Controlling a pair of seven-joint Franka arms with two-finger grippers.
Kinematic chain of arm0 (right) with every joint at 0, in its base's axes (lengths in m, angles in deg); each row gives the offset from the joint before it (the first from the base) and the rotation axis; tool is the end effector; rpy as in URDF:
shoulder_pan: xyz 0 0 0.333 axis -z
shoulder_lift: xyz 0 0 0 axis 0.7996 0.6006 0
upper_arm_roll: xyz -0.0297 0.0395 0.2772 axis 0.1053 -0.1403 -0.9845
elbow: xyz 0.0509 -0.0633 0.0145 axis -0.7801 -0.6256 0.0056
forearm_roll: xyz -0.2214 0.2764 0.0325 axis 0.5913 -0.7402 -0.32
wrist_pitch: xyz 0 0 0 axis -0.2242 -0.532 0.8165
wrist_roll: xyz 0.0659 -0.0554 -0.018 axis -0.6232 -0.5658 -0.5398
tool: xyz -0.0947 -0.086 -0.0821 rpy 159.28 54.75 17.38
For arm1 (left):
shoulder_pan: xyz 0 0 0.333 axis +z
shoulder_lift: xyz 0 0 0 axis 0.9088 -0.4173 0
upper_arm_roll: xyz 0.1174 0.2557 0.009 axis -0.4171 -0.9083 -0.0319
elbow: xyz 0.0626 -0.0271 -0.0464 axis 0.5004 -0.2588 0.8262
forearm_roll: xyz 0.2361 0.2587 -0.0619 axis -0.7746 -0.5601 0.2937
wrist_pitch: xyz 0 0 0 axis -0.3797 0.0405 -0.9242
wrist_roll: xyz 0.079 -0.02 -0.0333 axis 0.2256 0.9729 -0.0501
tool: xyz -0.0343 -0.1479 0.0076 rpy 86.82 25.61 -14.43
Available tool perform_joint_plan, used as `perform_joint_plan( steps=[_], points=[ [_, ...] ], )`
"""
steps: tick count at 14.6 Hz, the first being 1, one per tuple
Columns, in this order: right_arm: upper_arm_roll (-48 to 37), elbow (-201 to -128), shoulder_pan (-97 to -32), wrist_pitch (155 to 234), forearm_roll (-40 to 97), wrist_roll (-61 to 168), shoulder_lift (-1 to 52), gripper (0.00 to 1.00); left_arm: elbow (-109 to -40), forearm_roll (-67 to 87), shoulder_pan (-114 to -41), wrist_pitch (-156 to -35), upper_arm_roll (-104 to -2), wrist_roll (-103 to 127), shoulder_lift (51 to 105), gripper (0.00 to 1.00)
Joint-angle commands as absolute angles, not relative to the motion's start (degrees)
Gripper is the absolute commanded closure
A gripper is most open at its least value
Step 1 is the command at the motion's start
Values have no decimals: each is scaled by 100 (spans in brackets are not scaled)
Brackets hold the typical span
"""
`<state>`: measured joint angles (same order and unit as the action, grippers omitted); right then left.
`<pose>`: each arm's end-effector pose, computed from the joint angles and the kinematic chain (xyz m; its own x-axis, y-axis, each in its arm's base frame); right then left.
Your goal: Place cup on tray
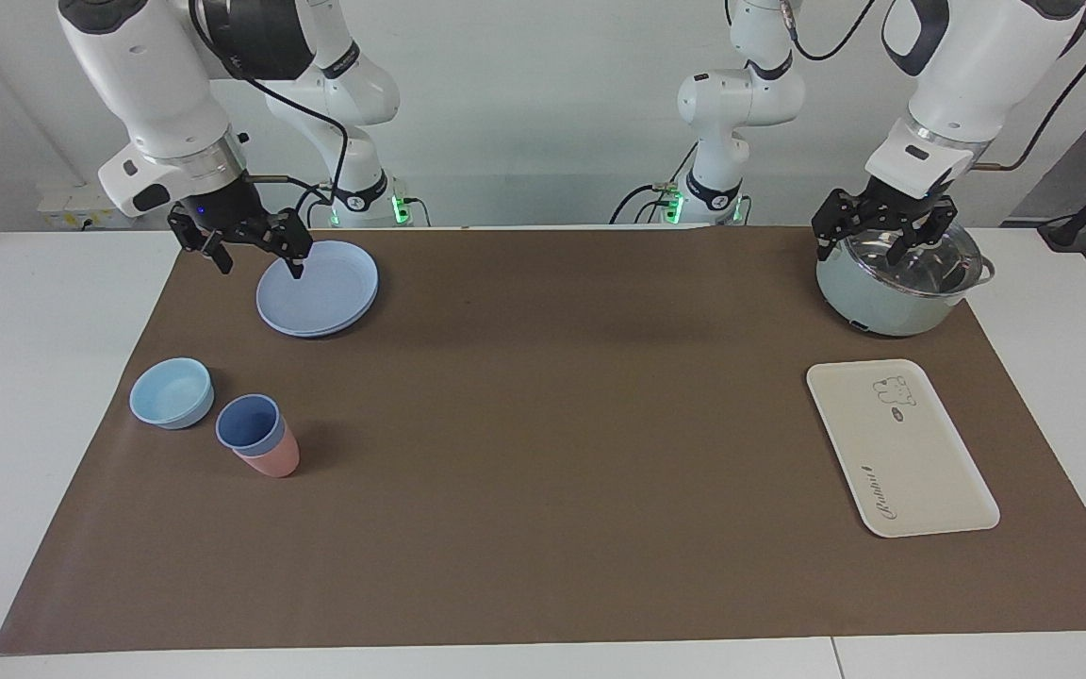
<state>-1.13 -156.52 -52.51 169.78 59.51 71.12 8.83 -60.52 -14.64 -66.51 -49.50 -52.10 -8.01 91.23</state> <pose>0.5111 0.0208 0.5205 0.9927 -0.1188 -0.0220 -0.1186 -0.9929 0.0104 0.5025 -0.0451 0.5363 0.9865 -0.1639 0.0027 -0.1639 -0.9864 0.0097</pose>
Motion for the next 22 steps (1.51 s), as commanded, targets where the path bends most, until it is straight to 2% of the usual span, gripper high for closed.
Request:
perform_joint_plan(
  steps=[1, 5, 12, 14, 22],
  points=[
    [-123, -15669, -5064, 17272, 5795, 7049, 887, 4, -6184, -1417, -6595, -4902, -5189, -856, 9274, 0],
    [-106, -15266, -4783, 17370, 5629, 8329, 1316, 5, -6184, -1417, -6595, -4902, -5189, -856, 9274, 0],
    [-114, -13053, -4158, 17370, 5426, 10282, 3433, 5, -6184, -1417, -6595, -4902, -5189, -856, 9274, 0],
    [-123, -12673, -4088, 17361, 5338, 10922, 3908, 5, -6184, -1417, -6595, -4902, -5189, -856, 9274, 0],
    [-114, -12742, -3525, 17861, 4461, 11304, 5008, 5, -6184, -1417, -6595, -4902, -5189, -856, 9274, 0]
  ],
)
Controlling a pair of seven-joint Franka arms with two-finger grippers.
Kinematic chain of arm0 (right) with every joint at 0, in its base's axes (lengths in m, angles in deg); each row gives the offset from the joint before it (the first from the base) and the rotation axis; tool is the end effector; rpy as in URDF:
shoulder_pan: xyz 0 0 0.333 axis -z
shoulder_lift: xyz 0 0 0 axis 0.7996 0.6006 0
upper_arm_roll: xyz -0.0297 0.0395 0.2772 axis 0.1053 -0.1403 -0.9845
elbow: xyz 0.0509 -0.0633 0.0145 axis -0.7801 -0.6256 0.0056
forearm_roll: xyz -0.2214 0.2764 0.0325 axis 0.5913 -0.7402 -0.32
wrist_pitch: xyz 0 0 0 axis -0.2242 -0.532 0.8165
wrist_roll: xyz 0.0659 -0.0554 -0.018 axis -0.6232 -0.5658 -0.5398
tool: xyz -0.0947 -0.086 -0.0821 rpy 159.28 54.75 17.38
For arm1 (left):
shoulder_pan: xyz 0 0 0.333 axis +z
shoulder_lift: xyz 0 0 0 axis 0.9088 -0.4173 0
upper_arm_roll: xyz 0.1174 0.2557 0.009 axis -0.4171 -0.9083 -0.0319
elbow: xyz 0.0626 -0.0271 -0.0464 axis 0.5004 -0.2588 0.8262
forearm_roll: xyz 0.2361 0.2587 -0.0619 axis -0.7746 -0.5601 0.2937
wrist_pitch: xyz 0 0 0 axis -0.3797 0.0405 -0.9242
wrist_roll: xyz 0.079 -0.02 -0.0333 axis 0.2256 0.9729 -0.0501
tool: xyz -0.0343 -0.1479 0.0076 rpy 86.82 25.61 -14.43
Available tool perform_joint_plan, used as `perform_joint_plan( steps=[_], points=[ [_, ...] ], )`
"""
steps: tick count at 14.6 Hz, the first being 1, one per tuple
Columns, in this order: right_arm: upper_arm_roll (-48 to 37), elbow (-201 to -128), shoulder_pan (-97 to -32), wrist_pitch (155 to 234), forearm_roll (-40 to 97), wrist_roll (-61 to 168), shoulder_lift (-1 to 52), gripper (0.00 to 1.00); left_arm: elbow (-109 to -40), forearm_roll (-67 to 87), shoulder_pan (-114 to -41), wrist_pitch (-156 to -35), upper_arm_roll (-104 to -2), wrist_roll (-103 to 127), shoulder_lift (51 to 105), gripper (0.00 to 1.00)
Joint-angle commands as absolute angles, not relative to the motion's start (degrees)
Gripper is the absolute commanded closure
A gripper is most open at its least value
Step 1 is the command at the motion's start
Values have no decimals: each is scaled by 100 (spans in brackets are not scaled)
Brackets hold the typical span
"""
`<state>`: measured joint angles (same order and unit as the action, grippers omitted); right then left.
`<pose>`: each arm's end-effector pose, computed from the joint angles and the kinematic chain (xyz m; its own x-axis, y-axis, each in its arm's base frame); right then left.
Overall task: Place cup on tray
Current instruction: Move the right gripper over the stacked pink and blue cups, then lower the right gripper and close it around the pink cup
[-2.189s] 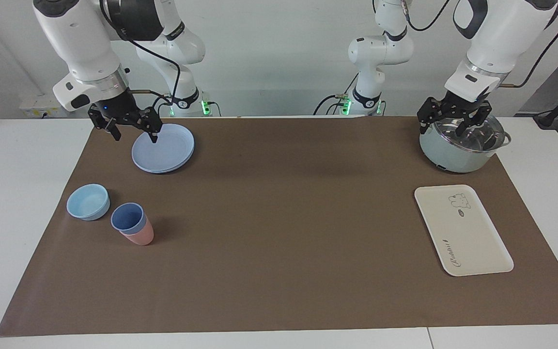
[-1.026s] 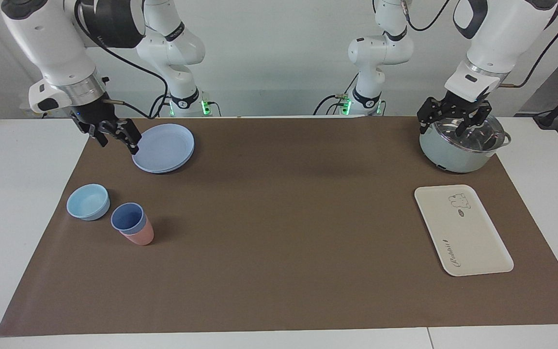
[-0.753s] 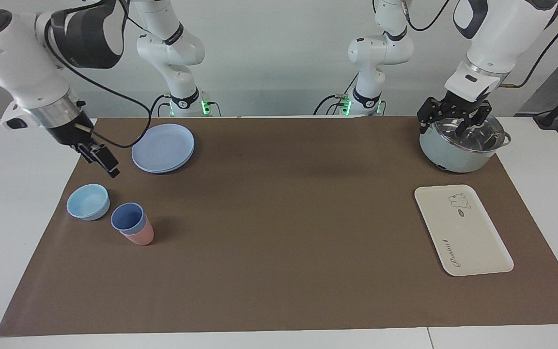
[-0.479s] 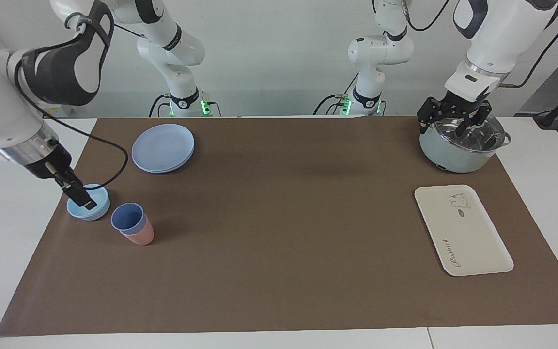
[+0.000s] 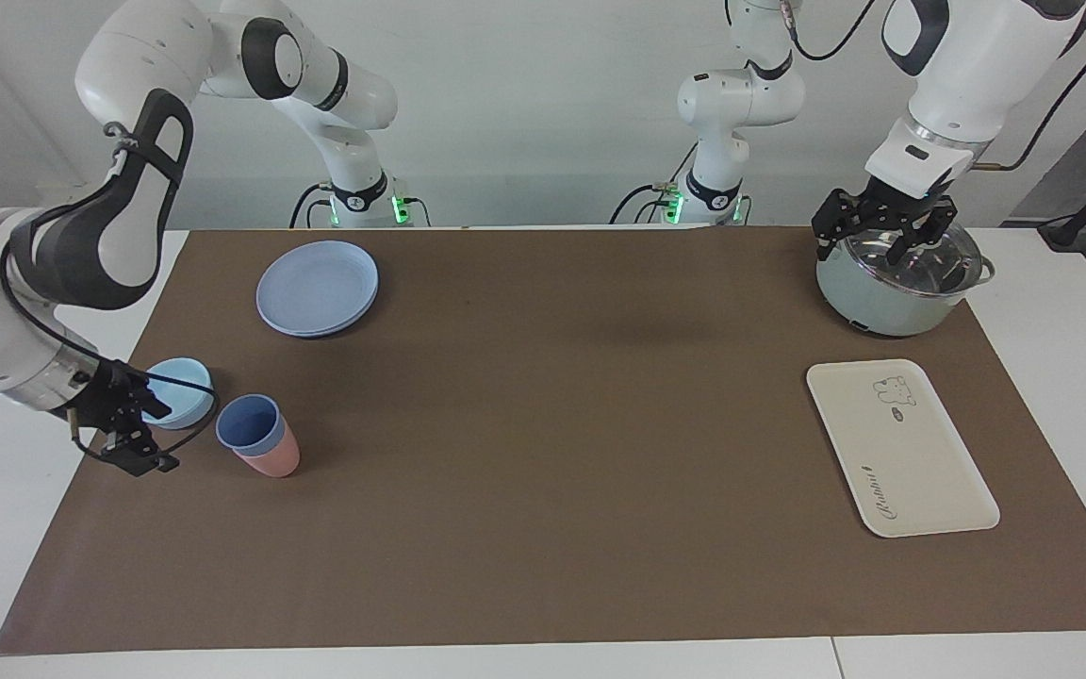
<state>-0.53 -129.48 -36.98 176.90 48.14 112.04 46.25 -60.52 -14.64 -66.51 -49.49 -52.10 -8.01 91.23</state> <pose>0.6504 -0.1383 0.3505 0.3947 -0.8934 -0.2145 -0.9186 -0.3890 -0.0701 0.5025 -0.0451 0.5362 0.9865 -0.1639 0.0025 -0.1639 -0.9864 0.0097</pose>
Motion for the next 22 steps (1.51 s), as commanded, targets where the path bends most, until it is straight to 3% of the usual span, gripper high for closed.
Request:
perform_joint_plan(
  steps=[1, 4, 9, 17, 18, 19, 20, 22],
  points=[
    [-106, -12855, -3560, 17976, 4424, 11321, 5001, 5, -6184, -1417, -6595, -4902, -5189, -856, 9274, 0],
    [-123, -13224, -3595, 18029, 4153, 11330, 5009, 5, -6184, -1417, -6595, -4902, -5189, -856, 9274, 0],
    [-123, -14472, -3613, 18381, 3476, 11339, 4623, 5, -6184, -1417, -6595, -4902, -5189, -856, 9274, 0],
    [-167, -14868, -3613, 18284, 2658, 11147, 4430, 6, -6184, -1417, -6595, -4902, -5189, -856, 9274, 0],
    [-167, -15061, -3613, 18276, 2596, 10893, 4342, 21, -6184, -1417, -6595, -4902, -5189, -856, 9274, 0],
    [-176, -15219, -3613, 18276, 2439, 10769, 4272, 72, -6184, -1417, -6595, -4902, -5189, -856, 9274, 0],
    [-167, -15299, -3613, 18276, 2089, 10776, 4228, 100, -6184, -1417, -6595, -4902, -5189, -856, 9274, 0],
    [-167, -15518, -3639, 18275, 1735, 10802, 4088, 100, -6184, -1417, -6595, -4902, -5189, -856, 9274, 0]
  ],
)
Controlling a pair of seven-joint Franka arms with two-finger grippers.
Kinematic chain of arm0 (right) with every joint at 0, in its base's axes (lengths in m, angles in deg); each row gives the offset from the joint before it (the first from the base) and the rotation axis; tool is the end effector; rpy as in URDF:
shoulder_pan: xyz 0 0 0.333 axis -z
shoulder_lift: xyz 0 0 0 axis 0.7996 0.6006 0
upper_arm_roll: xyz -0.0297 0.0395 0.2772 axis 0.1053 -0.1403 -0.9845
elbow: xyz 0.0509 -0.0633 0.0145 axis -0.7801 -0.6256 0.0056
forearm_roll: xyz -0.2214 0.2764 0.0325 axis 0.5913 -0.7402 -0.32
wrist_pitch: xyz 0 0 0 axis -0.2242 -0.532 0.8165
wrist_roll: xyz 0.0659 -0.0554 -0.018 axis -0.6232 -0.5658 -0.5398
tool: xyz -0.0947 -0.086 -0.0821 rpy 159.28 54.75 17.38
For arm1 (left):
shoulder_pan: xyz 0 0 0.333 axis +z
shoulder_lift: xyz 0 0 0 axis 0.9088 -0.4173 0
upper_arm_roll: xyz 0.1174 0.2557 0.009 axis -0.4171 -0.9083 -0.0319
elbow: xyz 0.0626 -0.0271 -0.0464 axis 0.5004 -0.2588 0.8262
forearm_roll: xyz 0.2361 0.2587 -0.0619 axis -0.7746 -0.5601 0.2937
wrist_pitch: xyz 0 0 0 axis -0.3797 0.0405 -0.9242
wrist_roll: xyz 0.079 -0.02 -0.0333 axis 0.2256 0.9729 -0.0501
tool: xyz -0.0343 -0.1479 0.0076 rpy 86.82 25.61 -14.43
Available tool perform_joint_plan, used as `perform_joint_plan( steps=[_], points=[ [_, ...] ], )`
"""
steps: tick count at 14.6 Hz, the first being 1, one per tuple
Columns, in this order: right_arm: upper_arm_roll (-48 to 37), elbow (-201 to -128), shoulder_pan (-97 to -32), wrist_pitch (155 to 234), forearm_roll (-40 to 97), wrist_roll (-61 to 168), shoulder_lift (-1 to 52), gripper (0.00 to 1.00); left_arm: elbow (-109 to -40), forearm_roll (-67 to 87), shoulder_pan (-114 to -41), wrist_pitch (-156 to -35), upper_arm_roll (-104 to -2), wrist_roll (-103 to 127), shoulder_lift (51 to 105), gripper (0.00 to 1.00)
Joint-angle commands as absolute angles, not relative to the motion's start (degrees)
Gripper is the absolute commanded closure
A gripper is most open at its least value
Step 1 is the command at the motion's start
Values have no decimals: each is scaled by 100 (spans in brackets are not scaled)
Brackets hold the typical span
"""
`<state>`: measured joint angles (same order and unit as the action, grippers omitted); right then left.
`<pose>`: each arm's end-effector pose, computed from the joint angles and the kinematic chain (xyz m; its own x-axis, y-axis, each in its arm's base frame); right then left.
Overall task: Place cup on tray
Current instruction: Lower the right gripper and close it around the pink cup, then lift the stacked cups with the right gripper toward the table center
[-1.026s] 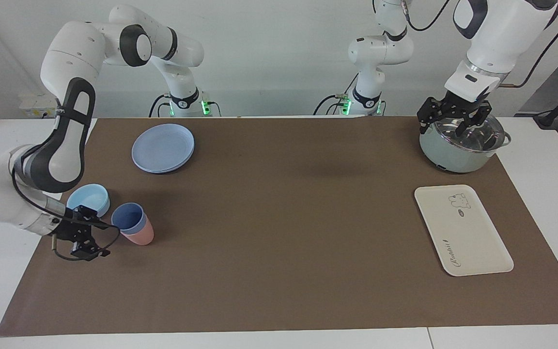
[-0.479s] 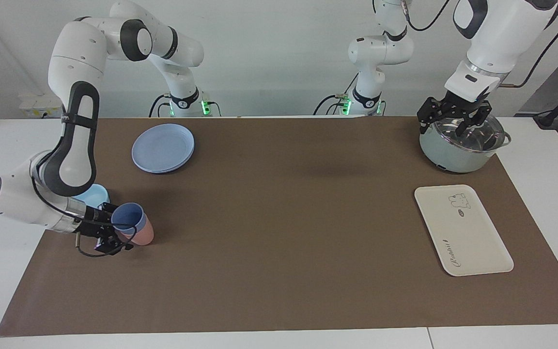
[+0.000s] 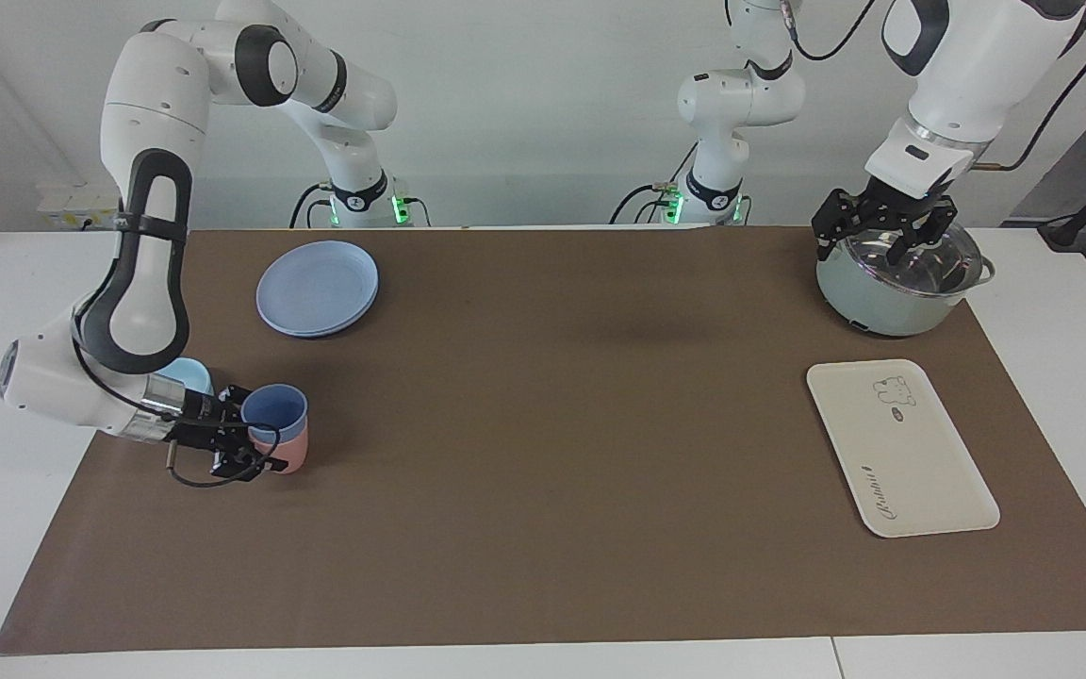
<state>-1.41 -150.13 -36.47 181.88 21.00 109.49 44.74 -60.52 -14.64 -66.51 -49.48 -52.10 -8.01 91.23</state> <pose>0.6123 -0.0698 0.2485 0.1952 -0.7347 -0.6497 -0.9795 -0.1802 -0.0905 0.5024 -0.0451 0.5362 0.9865 -0.1639 0.0023 -0.1639 -0.9864 0.0097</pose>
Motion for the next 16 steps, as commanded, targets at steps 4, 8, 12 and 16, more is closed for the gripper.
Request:
perform_joint_plan(
  steps=[4, 8, 12, 16],
  points=[
    [-176, -15739, -4235, 18284, 1664, 10872, 3754, 100, -6184, -1417, -6595, -4902, -5189, -856, 9274, 0],
    [-176, -15862, -5069, 18372, 1664, 11688, 3314, 100, -6184, -1417, -6595, -4902, -5189, -856, 9274, 0],
    [-185, -15827, -5729, 18793, 1664, 12680, 3067, 100, -6184, -1417, -6595, -4902, -5189, -856, 9274, 0],
    [-185, -15757, -6406, 19495, 1498, 13709, 2944, 100, -6184, -1417, -6595, -4902, -5189, -856, 9274, 0]
  ],
)
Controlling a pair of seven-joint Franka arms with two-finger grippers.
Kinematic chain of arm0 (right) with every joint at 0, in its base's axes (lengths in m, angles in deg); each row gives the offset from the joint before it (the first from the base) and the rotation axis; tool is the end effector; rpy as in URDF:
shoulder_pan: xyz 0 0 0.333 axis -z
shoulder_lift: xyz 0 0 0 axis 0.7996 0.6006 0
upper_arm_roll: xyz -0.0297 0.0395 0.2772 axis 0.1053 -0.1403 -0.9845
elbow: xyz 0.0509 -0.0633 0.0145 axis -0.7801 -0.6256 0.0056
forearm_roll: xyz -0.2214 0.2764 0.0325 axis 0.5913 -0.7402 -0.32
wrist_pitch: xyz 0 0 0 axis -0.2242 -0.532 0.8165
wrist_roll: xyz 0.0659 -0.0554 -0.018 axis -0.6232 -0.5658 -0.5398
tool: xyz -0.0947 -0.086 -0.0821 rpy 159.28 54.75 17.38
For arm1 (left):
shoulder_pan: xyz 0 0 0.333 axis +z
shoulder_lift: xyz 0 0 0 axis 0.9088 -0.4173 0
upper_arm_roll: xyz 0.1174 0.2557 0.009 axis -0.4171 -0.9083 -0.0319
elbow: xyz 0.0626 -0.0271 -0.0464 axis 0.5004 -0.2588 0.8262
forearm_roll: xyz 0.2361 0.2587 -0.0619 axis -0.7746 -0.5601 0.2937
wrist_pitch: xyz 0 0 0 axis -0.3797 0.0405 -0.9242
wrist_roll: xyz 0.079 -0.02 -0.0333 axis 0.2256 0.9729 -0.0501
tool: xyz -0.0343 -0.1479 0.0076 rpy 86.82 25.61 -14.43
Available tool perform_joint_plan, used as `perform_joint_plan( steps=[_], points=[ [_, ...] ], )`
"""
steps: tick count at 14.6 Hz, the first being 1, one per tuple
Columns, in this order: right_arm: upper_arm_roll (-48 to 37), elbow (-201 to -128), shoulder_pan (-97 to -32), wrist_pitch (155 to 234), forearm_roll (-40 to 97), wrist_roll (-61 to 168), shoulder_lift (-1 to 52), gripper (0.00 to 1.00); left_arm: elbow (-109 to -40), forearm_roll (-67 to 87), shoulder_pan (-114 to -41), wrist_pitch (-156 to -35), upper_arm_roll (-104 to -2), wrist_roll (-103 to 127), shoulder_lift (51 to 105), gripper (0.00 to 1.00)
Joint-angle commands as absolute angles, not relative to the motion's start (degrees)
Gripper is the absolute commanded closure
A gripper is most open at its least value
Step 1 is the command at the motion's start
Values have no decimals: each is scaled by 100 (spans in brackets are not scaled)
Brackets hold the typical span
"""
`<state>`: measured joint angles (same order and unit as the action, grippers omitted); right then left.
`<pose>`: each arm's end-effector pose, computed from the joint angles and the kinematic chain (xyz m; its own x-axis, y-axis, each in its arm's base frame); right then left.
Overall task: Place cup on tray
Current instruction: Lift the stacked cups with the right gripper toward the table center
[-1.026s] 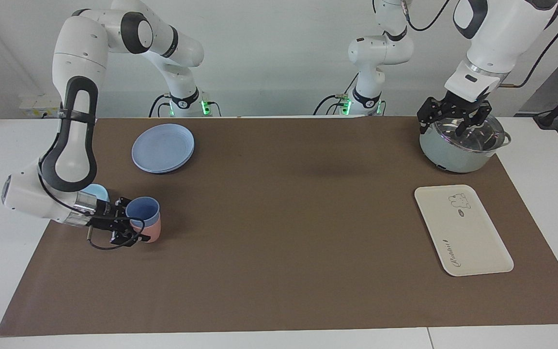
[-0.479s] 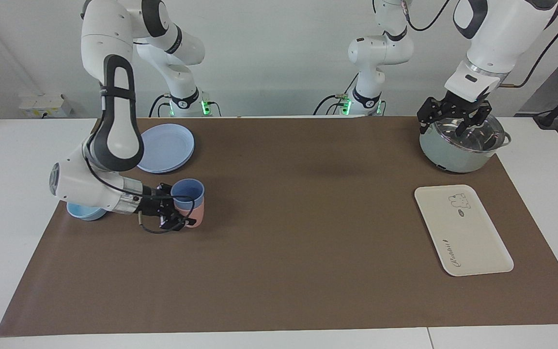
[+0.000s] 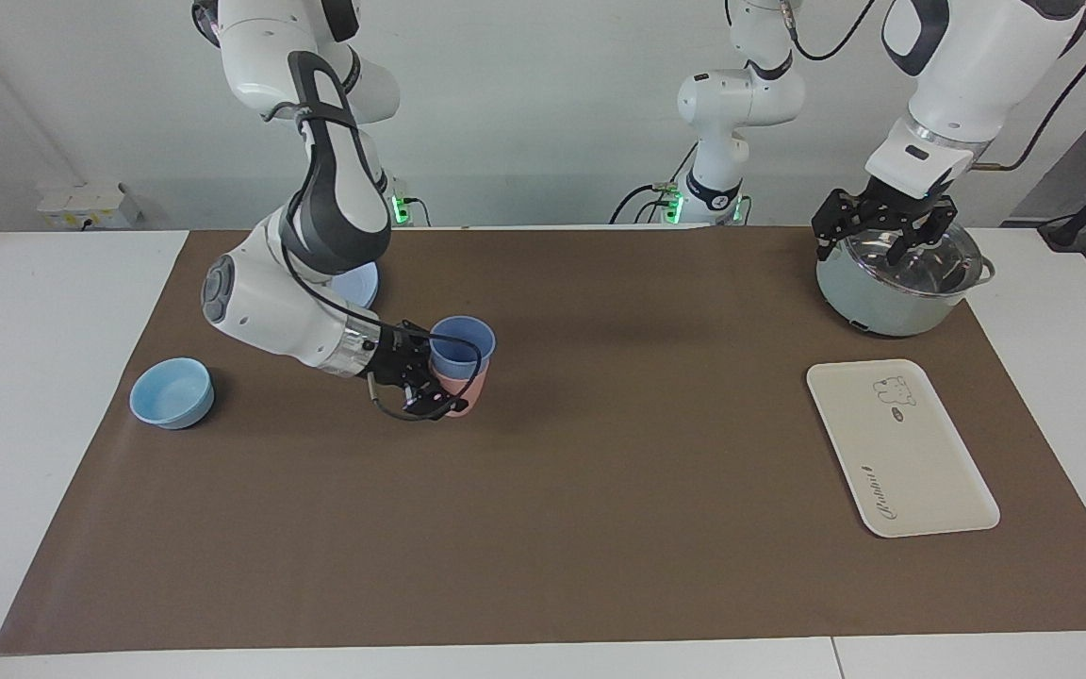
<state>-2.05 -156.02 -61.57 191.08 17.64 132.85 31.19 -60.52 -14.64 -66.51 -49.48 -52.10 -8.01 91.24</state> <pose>0.5917 0.1963 0.3601 0.2014 -0.7549 -0.6242 -0.9774 -0.1971 -0.0769 0.5024 -0.0451 0.5363 0.9865 -0.1639 0.0025 -0.1639 -0.9864 0.0097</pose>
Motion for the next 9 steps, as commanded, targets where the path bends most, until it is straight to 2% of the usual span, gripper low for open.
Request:
perform_joint_plan(
  steps=[1, 4, 9],
  points=[
    [-185, -15679, -6590, 19732, 1375, 13964, 2944, 100, -6184, -1417, -6595, -4902, -5189, -856, 9274, 0],
    [-185, -15581, -7136, 20506, 1347, 14764, 2961, 100, -6210, -1417, -6595, -4919, -5189, -839, 9301, 0],
    [-193, -15546, -7374, 20683, 1356, 15091, 2961, 100, -6341, -681, -6735, -5471, -5136, -60, 9309, 0]
  ],
)
